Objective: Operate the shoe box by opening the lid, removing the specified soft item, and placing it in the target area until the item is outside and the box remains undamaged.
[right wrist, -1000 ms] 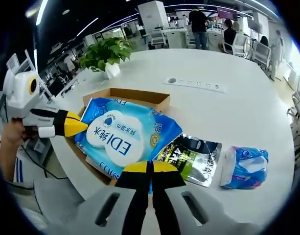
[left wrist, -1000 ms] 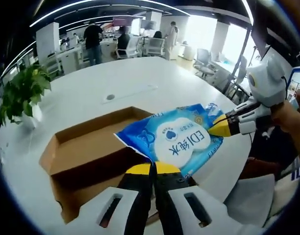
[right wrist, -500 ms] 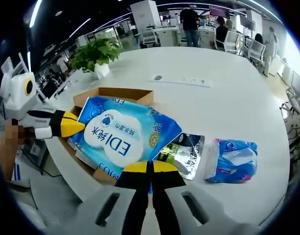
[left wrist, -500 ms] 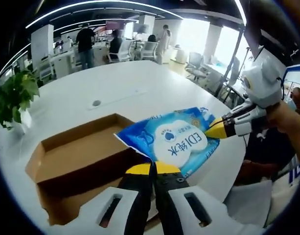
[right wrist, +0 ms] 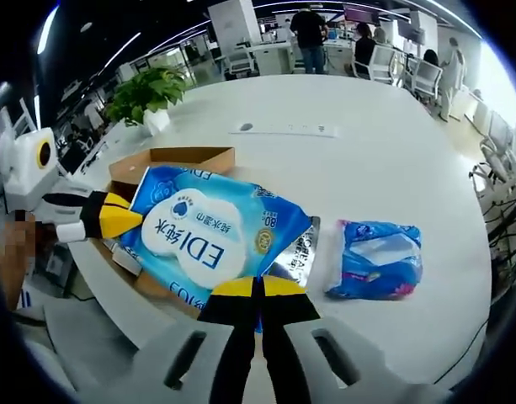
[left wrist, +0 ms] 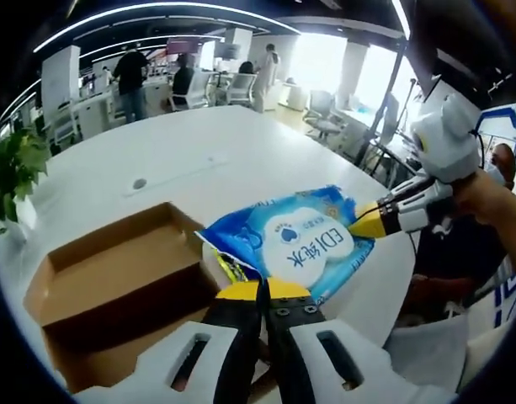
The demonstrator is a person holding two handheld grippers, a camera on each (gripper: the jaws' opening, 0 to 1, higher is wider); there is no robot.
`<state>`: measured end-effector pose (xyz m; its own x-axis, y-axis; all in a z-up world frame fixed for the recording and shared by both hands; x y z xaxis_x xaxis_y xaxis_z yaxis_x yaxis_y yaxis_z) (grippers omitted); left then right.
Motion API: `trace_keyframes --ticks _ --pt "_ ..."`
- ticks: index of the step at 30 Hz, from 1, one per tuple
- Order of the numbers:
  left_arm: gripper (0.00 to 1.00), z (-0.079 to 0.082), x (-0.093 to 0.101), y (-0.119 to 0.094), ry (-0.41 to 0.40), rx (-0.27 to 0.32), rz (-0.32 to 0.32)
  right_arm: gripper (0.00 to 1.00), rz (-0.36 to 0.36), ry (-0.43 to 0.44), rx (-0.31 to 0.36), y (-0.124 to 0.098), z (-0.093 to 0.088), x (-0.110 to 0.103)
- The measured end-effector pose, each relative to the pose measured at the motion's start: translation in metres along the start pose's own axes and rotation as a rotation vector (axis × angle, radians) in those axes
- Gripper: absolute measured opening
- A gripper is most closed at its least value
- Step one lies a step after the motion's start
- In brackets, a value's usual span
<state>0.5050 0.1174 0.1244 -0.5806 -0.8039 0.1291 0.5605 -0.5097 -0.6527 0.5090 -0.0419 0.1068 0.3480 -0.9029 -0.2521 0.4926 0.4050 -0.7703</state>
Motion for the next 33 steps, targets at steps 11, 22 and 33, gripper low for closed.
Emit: trace_keyframes --ticks 11,22,33 --pt "0.0 -0.005 -0.002 0.03 0.052 -0.045 -0.017 0.0 -0.019 -0.006 -0.026 0.017 -0.003 0.018" --pt "0.0 -0.009 -0.006 0.057 0.225 -0.137 -0.002 0.0 -0.01 -0.046 -0.043 0.039 0.004 0.034" --pt "0.0 -0.018 -0.003 0.082 0.364 -0.209 -0.008 0.0 -0.023 -0.084 -0.07 0.059 -0.001 0.05"
Point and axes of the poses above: the point that each gripper's makers call its tool centre point, and the gripper's own axes: y roughly forward along the fingers, x roughly to its right, z roughly out of its top, the point moved 3 cm from there along -y, roughly backward along the fingers, and after that the axes turned 5 degrees about y, right-handed, at the moved point
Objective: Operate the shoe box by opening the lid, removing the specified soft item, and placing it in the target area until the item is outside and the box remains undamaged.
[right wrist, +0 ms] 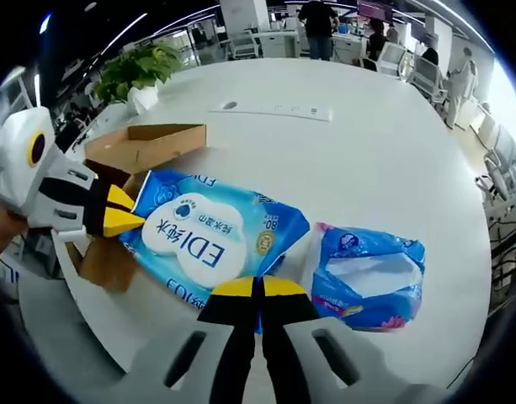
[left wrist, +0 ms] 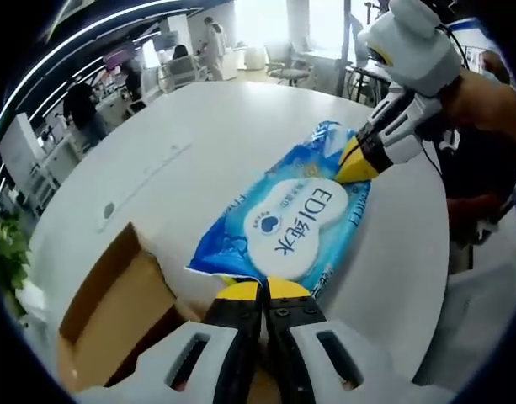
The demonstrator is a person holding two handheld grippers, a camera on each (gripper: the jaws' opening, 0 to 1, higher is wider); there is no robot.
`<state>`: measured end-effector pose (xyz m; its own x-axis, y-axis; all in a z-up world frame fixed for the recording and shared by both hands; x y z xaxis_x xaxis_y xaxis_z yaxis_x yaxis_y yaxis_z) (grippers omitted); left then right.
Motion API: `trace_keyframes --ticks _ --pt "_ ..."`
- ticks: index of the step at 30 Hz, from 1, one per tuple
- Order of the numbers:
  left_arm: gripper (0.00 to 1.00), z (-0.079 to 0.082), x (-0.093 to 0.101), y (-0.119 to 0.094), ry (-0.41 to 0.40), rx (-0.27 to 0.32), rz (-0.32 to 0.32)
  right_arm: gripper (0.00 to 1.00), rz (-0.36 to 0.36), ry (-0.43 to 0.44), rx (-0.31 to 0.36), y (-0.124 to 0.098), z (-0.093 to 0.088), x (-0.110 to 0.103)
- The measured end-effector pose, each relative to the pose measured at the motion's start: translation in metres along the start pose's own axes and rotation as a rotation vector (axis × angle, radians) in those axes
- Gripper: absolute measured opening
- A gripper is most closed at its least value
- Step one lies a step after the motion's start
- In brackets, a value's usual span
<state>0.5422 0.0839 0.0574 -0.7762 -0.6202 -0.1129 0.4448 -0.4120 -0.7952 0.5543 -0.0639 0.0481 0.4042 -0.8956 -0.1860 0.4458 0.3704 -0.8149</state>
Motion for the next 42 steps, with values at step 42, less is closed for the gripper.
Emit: trace_keyframes --ticks 42 --pt "0.01 -0.013 -0.001 0.026 0.297 -0.107 -0.025 0.0 -0.046 -0.043 0.004 0.032 -0.006 0.013"
Point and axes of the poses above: the point that each gripper's makers call its tool centre point, and the gripper's own axes: y roughly forward along the fingers, x roughly to its right, z roughly out of its top, the point moved 3 cm from there along -y, roughly backward along the fingers, and after that the axes turned 5 degrees about y, right-handed, at the moved point
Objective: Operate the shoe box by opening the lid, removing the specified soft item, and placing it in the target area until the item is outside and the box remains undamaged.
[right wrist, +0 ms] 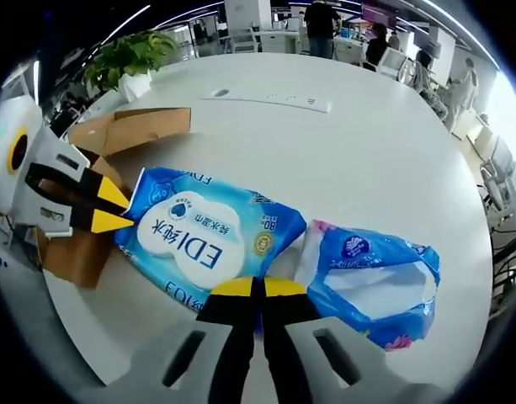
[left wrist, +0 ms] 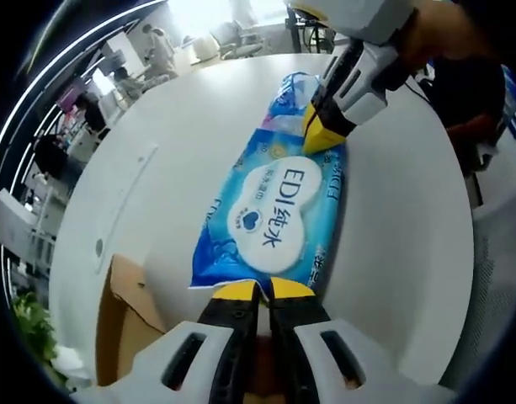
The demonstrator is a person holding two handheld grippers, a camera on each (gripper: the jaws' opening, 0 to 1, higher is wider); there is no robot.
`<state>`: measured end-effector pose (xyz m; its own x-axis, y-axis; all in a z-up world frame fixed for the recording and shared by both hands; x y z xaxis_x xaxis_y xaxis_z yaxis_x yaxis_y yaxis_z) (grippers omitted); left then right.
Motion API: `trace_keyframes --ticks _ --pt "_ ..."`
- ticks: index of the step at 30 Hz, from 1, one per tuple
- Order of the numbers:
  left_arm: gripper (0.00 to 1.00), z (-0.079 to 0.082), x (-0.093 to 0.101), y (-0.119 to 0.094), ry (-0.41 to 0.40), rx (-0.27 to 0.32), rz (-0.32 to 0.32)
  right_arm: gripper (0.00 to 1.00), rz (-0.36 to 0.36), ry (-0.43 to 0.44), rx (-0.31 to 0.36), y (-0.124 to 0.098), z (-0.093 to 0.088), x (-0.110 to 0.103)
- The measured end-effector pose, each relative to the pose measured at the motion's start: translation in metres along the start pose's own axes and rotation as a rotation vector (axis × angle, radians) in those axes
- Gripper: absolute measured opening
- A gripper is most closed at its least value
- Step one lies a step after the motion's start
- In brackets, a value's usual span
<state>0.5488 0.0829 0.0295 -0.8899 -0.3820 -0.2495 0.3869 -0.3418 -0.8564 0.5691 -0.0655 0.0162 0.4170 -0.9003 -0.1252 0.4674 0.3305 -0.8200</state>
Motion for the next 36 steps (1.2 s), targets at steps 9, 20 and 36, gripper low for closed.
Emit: trace_keyframes --ticks 9,20,36 --pt "0.03 0.003 -0.008 -0.015 -0.003 0.042 0.029 0.01 0.004 -0.024 -0.003 -0.003 -0.001 -0.002" --pt "0.11 0.009 -0.009 -0.037 -0.093 0.108 0.022 0.07 0.007 -0.088 0.035 -0.022 0.004 -0.004" --pt "0.23 -0.009 -0.012 -0.083 -0.281 0.206 -0.009 0.25 0.085 -0.261 0.057 -0.05 0.016 -0.042"
Point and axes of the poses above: the point that each gripper's makers call its tool centre point, and the gripper's own axes: y roughly forward along the fingers, x roughly to its right, z roughly out of its top, the point moved 3 cm from there along -y, roughly backward along the fingers, and after that the axes turned 5 degrees about y, right-handed, at the moved point
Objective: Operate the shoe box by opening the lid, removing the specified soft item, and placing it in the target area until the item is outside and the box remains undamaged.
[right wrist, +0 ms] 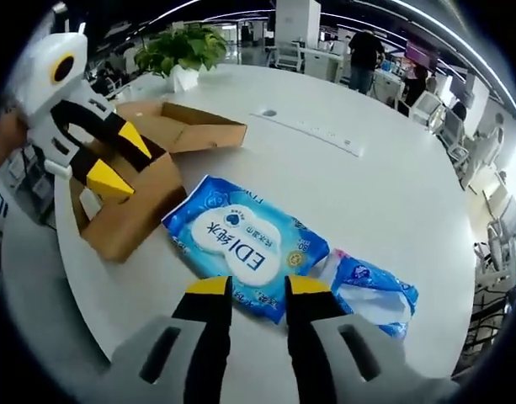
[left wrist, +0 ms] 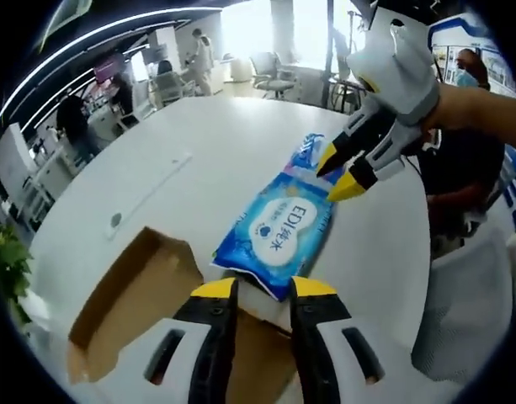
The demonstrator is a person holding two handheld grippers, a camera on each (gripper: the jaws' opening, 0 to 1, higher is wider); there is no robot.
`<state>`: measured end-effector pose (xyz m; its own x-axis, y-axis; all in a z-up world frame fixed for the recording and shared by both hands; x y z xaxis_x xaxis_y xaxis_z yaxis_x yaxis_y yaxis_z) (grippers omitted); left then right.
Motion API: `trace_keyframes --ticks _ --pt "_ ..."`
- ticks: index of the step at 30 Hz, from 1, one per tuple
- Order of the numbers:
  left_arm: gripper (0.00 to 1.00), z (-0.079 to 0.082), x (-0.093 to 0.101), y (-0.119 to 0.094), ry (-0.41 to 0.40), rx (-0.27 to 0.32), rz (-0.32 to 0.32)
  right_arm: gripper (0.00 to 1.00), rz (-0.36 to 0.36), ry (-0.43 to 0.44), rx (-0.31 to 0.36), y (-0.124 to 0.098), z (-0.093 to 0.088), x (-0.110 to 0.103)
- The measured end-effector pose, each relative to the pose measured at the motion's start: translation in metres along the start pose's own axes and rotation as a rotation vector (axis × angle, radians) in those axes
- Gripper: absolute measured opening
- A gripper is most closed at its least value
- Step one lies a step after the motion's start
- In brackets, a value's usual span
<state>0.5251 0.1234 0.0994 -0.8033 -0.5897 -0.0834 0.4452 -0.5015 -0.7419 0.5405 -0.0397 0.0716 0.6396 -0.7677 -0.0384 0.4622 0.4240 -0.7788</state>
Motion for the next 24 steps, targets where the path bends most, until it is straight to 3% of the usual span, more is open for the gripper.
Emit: trace_keyframes --ticks 3,14,19,24 --pt "0.23 -0.001 -0.004 -0.012 -0.068 0.031 0.001 0.23 0.019 -0.028 0.011 -0.005 0.006 -0.007" --pt "0.29 -0.019 -0.017 -0.051 -0.138 0.059 0.046 0.28 0.105 -0.154 0.014 -0.017 0.025 -0.04" --pt "0.32 -0.033 -0.026 -0.072 -0.154 0.063 0.086 0.32 0.149 -0.214 0.037 -0.021 0.037 -0.059" --pt "0.33 -0.057 -0.034 -0.093 -0.163 0.035 0.12 0.34 0.19 -0.275 0.052 -0.023 0.047 -0.076"
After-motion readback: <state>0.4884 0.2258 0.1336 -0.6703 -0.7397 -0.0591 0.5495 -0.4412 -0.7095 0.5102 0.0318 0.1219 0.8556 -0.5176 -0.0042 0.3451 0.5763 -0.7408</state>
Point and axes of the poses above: the point that each gripper's makers call its tool centre point, and the gripper's own axes: y roughly forward along the fingers, x roughly to its right, z roughly out of its top, the point moved 3 cm from there along -y, roughly backward along the fingers, and after that the axes turned 5 degrees about y, right-handed, at the moved point
